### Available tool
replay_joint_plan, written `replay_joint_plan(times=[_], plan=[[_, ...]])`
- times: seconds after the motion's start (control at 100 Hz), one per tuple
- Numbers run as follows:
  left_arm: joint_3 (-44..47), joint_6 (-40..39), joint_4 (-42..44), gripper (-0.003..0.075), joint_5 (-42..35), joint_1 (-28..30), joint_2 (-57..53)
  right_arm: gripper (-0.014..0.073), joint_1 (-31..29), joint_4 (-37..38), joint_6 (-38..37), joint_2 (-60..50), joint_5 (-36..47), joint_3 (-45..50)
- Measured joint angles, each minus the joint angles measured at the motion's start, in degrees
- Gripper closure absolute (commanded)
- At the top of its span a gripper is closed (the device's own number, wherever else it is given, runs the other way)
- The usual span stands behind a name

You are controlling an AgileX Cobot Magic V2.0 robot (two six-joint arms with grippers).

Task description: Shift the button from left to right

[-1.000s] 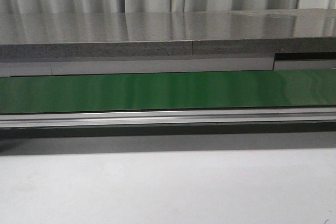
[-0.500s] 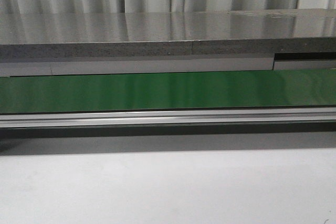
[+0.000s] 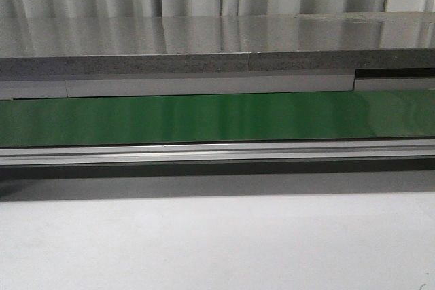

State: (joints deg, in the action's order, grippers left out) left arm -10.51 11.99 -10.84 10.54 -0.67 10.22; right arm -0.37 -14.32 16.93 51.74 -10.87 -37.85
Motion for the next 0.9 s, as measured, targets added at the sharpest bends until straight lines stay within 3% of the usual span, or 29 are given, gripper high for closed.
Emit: replay_joint_plan(times=[0.34,0.59,0.68,0.9], plan=[[0.00,0.00,0.00,0.0741,0.00,0.00,0.00,0.0118,2.29,-0.28,0.00,-22.52,-1.27,13.55],[0.00,0.00,0.00,0.0741,0.00,0.00,0.00,0.0141,2.29,-0.97,0.00,-32.48,-6.07,16.58],[0.00,0.00,0.00,0.0741,0.00,0.00,0.00,0.0235,2.29,-1.02,0.00,-32.90,-6.84,16.58],[0.00,0.00,0.00,0.0741,0.00,0.00,0.00,0.0616,2.29,-1.11,0.00,-32.98,-7.15,16.62]])
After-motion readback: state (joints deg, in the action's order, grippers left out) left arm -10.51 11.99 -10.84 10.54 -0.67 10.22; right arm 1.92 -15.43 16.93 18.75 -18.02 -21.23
